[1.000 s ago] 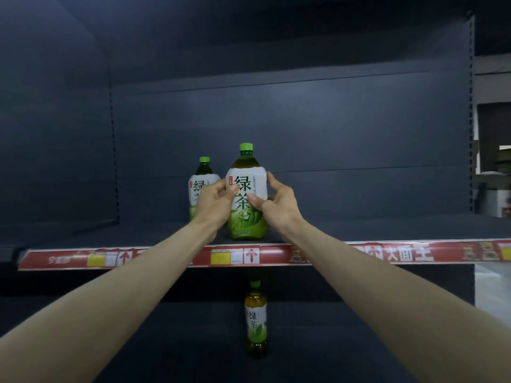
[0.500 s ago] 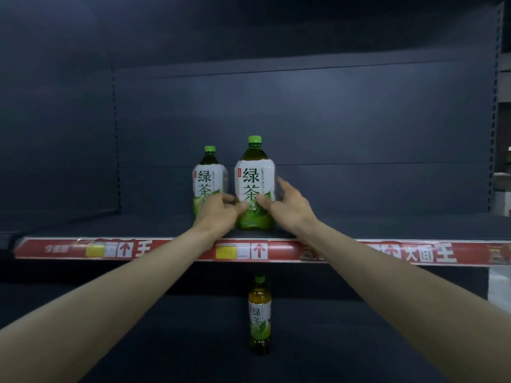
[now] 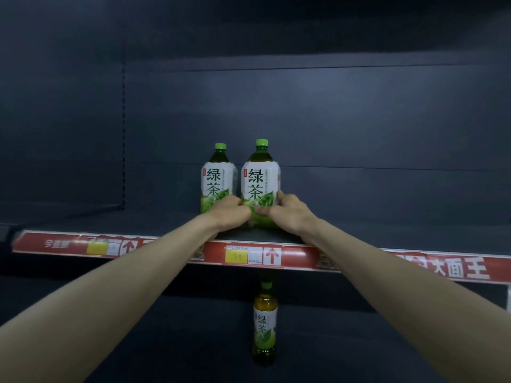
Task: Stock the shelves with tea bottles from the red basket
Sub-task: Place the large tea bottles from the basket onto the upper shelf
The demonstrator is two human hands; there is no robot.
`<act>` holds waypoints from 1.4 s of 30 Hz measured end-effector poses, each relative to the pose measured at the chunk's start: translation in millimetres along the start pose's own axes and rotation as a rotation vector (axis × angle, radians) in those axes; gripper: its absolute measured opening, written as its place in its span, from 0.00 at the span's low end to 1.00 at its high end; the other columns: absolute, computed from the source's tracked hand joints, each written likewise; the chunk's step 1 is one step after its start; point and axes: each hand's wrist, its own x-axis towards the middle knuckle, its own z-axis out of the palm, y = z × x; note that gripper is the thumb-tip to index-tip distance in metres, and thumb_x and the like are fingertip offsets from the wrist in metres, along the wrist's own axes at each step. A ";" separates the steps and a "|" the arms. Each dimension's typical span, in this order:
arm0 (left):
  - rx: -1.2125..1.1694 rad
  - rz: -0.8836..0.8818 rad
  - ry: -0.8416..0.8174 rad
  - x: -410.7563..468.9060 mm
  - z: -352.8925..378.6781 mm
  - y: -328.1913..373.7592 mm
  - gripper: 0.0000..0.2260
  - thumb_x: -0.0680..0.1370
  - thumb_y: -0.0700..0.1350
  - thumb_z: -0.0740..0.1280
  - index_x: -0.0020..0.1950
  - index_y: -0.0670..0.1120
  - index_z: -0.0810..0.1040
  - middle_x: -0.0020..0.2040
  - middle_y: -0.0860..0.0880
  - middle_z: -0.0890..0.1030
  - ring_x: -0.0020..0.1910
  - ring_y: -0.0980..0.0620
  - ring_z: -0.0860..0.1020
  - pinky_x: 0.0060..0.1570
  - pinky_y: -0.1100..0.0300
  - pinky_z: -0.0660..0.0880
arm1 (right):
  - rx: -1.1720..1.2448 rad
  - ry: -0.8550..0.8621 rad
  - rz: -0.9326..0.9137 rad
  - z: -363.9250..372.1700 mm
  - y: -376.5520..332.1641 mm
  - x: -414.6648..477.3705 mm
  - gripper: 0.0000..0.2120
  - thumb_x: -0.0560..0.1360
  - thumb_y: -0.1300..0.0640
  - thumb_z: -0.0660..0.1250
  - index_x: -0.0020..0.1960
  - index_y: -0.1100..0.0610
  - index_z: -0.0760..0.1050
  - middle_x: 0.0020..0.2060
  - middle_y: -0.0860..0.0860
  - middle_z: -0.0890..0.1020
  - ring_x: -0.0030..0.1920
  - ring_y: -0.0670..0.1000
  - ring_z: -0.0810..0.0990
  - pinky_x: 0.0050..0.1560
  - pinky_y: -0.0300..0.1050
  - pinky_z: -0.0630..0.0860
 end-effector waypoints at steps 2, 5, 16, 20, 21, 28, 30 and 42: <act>-0.028 0.001 -0.001 7.2 0.6 -2.9 0.18 0.63 0.45 0.72 0.53 0.48 0.82 0.54 0.46 0.84 0.56 0.46 0.80 0.63 0.46 0.78 | -0.020 0.001 0.017 6.9 4.3 14.7 0.28 0.76 0.45 0.71 0.73 0.52 0.72 0.67 0.53 0.80 0.70 0.58 0.74 0.74 0.57 0.70; -0.059 0.006 -0.003 15.4 3.3 -7.2 0.11 0.70 0.41 0.72 0.50 0.50 0.79 0.54 0.47 0.82 0.57 0.47 0.79 0.62 0.49 0.77 | -0.032 -0.016 0.044 14.3 7.3 30.7 0.33 0.72 0.44 0.71 0.74 0.52 0.69 0.68 0.54 0.78 0.71 0.59 0.71 0.75 0.59 0.68; -0.136 -0.031 0.078 29.9 6.6 -22.1 0.18 0.63 0.44 0.73 0.53 0.46 0.84 0.59 0.45 0.81 0.58 0.45 0.78 0.55 0.55 0.78 | 0.138 -0.106 0.048 28.9 15.3 54.0 0.47 0.60 0.33 0.72 0.77 0.42 0.67 0.70 0.47 0.77 0.71 0.55 0.73 0.76 0.57 0.67; -0.209 -0.038 0.064 33.2 7.5 -23.9 0.10 0.68 0.40 0.73 0.48 0.47 0.83 0.52 0.48 0.83 0.55 0.47 0.79 0.47 0.57 0.74 | 0.114 -0.148 0.070 29.8 11.4 50.7 0.52 0.60 0.29 0.70 0.80 0.42 0.59 0.73 0.50 0.72 0.75 0.57 0.67 0.77 0.61 0.63; -0.224 -0.035 0.060 34.2 7.5 -25.0 0.09 0.69 0.40 0.73 0.48 0.47 0.83 0.51 0.48 0.83 0.55 0.48 0.79 0.47 0.57 0.74 | 0.112 -0.159 0.072 29.8 11.0 51.1 0.54 0.60 0.28 0.70 0.81 0.43 0.57 0.74 0.51 0.71 0.76 0.57 0.66 0.77 0.62 0.62; -0.312 -0.034 0.043 32.9 9.1 -28.3 0.17 0.63 0.40 0.72 0.52 0.48 0.85 0.54 0.49 0.85 0.57 0.48 0.80 0.57 0.54 0.78 | 0.200 -0.161 0.030 25.2 3.5 31.0 0.42 0.71 0.34 0.70 0.80 0.44 0.61 0.73 0.48 0.74 0.73 0.54 0.70 0.77 0.59 0.63; -0.413 -0.061 0.095 32.3 6.9 -29.1 0.20 0.60 0.41 0.71 0.51 0.48 0.86 0.54 0.48 0.86 0.58 0.47 0.81 0.62 0.50 0.80 | 0.290 -0.170 0.003 21.6 -0.1 28.3 0.30 0.78 0.44 0.70 0.78 0.46 0.68 0.70 0.47 0.78 0.68 0.51 0.76 0.75 0.52 0.68; -0.614 0.126 0.279 -36.7 11.1 10.1 0.11 0.76 0.39 0.67 0.52 0.47 0.87 0.51 0.47 0.88 0.53 0.47 0.87 0.59 0.48 0.83 | 0.247 0.180 -0.099 10.6 -32.5 -53.9 0.16 0.84 0.49 0.63 0.60 0.57 0.83 0.51 0.50 0.82 0.55 0.51 0.80 0.53 0.43 0.71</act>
